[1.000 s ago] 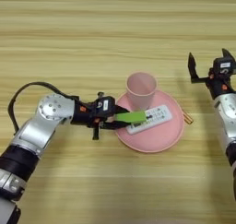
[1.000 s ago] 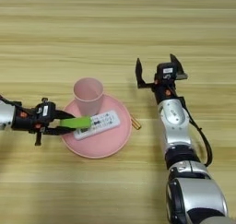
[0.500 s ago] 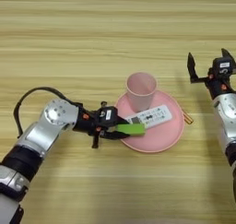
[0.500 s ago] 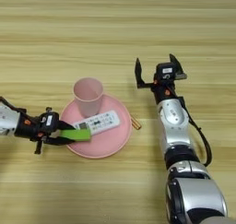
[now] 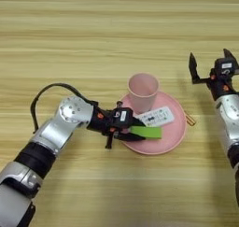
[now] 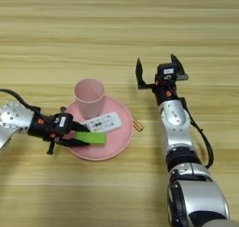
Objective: Move the objects on the table
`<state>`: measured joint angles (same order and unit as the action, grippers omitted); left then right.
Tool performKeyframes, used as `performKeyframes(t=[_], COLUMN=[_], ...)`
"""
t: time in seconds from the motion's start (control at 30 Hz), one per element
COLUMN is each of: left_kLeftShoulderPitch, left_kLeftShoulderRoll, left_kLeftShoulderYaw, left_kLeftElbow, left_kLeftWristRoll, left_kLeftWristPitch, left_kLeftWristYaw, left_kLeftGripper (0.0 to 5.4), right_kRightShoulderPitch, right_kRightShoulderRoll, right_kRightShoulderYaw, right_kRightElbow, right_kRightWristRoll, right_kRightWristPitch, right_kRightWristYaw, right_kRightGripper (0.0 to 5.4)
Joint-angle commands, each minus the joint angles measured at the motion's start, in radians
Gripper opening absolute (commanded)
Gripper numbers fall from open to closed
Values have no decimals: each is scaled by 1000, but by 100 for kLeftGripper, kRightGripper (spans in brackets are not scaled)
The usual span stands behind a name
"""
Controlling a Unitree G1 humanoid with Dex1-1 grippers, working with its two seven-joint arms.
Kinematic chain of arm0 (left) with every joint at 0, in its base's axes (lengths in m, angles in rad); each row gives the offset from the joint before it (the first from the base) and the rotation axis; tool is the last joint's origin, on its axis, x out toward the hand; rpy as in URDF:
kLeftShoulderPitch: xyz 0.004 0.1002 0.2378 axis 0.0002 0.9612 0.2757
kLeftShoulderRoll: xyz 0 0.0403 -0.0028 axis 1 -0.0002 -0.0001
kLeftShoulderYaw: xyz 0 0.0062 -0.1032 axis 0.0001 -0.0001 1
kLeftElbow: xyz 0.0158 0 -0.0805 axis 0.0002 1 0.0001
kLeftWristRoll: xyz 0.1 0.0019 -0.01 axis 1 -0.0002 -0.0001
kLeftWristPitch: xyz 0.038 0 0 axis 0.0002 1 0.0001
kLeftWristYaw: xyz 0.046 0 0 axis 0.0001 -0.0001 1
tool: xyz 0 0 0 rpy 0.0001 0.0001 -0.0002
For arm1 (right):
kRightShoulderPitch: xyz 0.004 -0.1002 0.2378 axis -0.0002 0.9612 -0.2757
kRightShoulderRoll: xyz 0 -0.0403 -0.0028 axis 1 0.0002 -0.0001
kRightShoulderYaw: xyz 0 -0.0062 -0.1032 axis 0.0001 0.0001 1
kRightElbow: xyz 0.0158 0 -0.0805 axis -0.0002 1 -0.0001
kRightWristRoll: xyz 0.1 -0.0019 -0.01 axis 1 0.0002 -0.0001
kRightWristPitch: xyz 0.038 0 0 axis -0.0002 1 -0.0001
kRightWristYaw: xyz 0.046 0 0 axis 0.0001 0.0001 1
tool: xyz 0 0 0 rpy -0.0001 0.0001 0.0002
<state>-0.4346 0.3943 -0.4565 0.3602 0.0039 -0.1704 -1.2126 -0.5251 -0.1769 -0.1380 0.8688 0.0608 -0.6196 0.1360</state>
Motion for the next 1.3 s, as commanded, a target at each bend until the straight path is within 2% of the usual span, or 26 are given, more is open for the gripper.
performKeyframes(t=[0.03,0.37,0.4,0.53,1.0,1.3], left_kLeftShoulderPitch=[-26,-23,-23,-22,-21,6], left_kLeftShoulderRoll=[-5,-21,-23,-26,-25,18], left_kLeftShoulderYaw=[-25,-37,-39,-39,-3,65], left_kLeftElbow=[16,21,23,30,27,-2], left_kLeftWristRoll=[30,41,42,43,20,-27], left_kLeftWristPitch=[-10,-5,-5,-7,-20,-24], left_kLeftWristYaw=[-13,-18,-18,-15,4,-2], left_kLeftGripper=[133,133,162,218,354,457], right_kRightShoulderPitch=[-6,0,0,1,-4,-8], right_kRightShoulderRoll=[8,10,10,11,7,7], right_kRightShoulderYaw=[6,16,16,18,15,17], right_kRightElbow=[-17,-36,-37,-42,-31,-25], right_kRightWristRoll=[-7,-8,-8,-8,-5,-9], right_kRightWristPitch=[13,21,22,25,28,28], right_kRightWristYaw=[-10,-19,-20,-21,-18,-20], right_kRightGripper=[540,540,540,540,540,540])
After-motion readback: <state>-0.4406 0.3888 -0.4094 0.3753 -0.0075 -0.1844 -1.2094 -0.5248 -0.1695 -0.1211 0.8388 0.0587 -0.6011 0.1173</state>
